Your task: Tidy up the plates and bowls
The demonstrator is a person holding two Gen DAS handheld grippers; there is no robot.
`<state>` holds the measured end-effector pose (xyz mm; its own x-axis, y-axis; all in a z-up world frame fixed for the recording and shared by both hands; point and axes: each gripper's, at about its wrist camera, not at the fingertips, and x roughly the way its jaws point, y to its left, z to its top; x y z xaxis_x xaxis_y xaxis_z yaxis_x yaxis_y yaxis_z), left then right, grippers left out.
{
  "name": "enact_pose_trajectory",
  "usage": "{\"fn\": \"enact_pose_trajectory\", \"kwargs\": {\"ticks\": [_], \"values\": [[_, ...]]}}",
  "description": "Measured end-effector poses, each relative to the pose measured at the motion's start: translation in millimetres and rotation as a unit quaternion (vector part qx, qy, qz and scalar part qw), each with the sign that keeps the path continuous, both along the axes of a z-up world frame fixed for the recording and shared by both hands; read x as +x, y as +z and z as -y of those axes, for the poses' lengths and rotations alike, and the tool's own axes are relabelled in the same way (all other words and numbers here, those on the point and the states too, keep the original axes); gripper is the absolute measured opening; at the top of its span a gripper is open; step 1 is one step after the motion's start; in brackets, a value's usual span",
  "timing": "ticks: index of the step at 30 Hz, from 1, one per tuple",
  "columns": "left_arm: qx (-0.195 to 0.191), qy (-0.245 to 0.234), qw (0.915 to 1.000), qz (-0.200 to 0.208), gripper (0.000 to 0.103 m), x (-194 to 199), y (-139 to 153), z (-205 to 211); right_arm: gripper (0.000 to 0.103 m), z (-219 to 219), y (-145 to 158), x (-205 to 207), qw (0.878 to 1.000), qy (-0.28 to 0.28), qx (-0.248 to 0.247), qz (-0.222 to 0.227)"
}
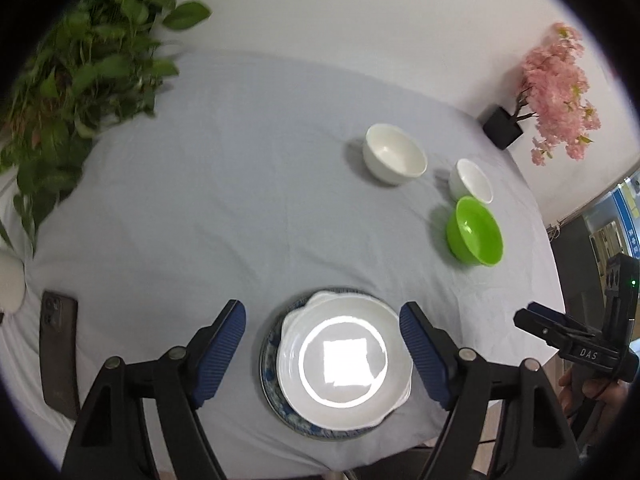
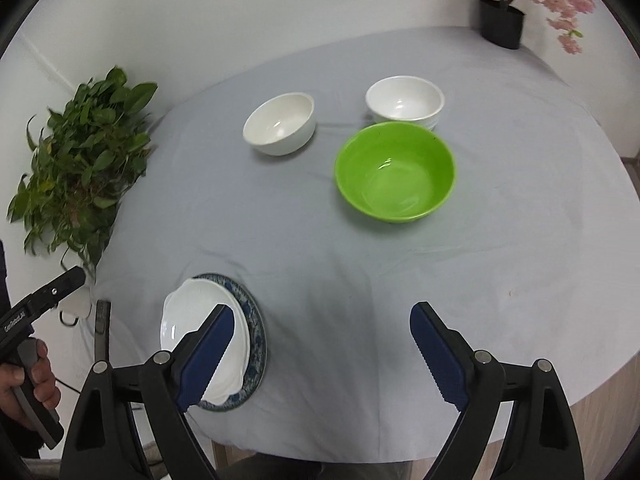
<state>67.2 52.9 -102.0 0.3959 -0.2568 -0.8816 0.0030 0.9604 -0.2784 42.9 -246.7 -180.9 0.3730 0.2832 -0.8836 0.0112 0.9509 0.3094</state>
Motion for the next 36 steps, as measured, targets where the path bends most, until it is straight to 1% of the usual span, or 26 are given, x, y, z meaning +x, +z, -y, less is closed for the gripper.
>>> {"fn": "enact_pose_trajectory", "kwargs": {"ticks": [1, 2, 3, 4, 6, 7, 9, 10, 13, 17, 18, 20, 21, 24, 27, 36], "values": [[-0.001, 0.01, 0.9999, -0.012, 0.078, -3, -5, -1, 0.088, -6, -4, 4, 1.0, 0.02, 0.007, -0.001], [-0.001, 0.022, 0.9995, -0.021, 0.078, -6, -9, -2, 0.08, -14, -11, 10, 0.999, 0.043, 0.016, -0.002], [0.0, 0.037, 0.9988, -0.031, 0.078, -10, -13, -5, 0.067, -24, -18, 15, 0.997, 0.064, 0.029, -0.008], [0.003, 0.06, 0.9974, -0.041, 0.078, -16, -17, -8, 0.061, -33, -27, 22, 0.995, 0.086, 0.042, -0.018], [-0.002, 0.102, 0.9932, -0.057, 0.078, -27, -24, -15, 0.042, -56, -48, 36, 0.988, 0.132, 0.066, -0.037], [-0.004, 0.119, 0.9908, -0.064, 0.078, -33, -28, -16, 0.039, -66, -56, 40, 0.985, 0.149, 0.074, -0.04], [-0.001, 0.142, 0.9872, -0.072, 0.078, -43, -32, -17, 0.036, -86, -74, 50, 0.979, 0.177, 0.085, -0.05], [0.003, 0.151, 0.9857, -0.075, 0.078, -47, -33, -17, 0.033, -93, -83, 55, 0.978, 0.181, 0.09, -0.056], [0.006, 0.171, 0.9823, -0.077, 0.078, -59, -35, -16, 0.03, -110, -106, 63, 0.973, 0.195, 0.099, -0.076], [0.0, 0.181, 0.9806, -0.076, 0.078, -64, -39, -18, 0.025, -118, -115, 65, 0.972, 0.205, 0.088, -0.079], [-0.002, 0.183, 0.9802, -0.076, 0.078, -64, -41, -19, 0.02, -117, -115, 67, 0.972, 0.206, 0.085, -0.08], [-0.007, 0.183, 0.98, -0.077, 0.078, -62, -44, -19, 0.013, -118, -116, 69, 0.972, 0.204, 0.079, -0.085], [-0.007, 0.183, 0.9802, -0.077, 0.078, -61, -46, -19, 0.012, -116, -117, 69, 0.972, 0.202, 0.077, -0.089], [-0.01, 0.179, 0.9809, -0.077, 0.078, -57, -50, -21, 0.01, -110, -119, 66, 0.972, 0.2, 0.071, -0.095], [-0.011, 0.175, 0.9815, -0.075, 0.078, -55, -50, -23, 0.01, -110, -122, 61, 0.973, 0.195, 0.07, -0.1], [0.006, 0.172, 0.9829, -0.066, 0.078, -53, -46, -27, 0.01, -112, -122, 58, 0.975, 0.187, 0.07, -0.097]]}}
